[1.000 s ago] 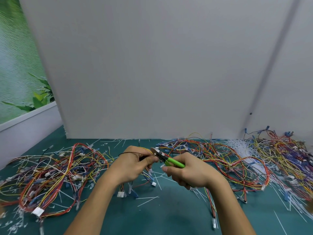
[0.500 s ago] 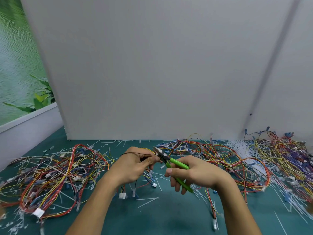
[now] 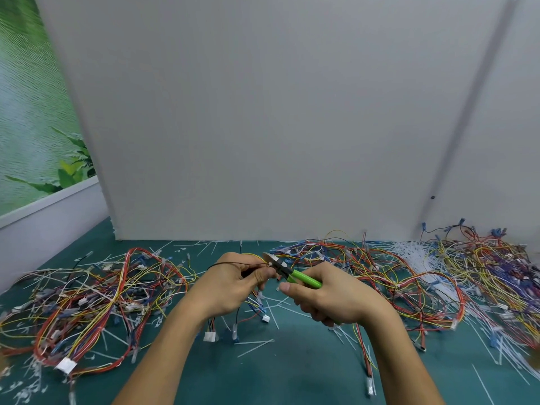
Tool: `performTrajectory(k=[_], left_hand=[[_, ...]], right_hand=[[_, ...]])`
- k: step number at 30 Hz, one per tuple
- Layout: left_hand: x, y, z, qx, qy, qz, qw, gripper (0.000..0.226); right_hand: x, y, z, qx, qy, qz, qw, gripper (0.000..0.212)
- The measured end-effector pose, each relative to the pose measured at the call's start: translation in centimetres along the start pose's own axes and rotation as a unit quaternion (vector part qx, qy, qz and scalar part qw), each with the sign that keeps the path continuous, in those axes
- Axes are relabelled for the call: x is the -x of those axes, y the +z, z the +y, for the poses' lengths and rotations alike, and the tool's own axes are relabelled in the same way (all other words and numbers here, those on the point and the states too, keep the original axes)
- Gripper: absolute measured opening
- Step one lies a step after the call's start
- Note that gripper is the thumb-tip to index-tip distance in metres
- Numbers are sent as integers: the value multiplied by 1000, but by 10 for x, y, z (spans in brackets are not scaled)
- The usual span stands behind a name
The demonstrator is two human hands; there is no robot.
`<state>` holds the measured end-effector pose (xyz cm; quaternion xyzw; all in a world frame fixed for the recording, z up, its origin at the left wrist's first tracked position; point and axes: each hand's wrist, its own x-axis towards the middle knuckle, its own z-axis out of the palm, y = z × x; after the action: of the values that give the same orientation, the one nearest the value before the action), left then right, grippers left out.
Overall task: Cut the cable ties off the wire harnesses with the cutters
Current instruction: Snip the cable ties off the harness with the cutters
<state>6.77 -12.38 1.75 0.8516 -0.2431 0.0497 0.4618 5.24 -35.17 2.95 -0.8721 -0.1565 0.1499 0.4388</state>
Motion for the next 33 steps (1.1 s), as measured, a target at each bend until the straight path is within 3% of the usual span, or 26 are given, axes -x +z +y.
performTrajectory(k=[19,25,33], left_hand=[[1,-2,1,-5,-15,6,1000,23],[1,-1,4,10,4,14,1000,14],[1,-2,2,16,6,14,1000,19]], right_hand=[[9,-9,-6,22,-18,-26,999,36],[8,-8,-4,7,-14,-1,1000,34],[4,-4,-4,10,-5,11,1000,38]])
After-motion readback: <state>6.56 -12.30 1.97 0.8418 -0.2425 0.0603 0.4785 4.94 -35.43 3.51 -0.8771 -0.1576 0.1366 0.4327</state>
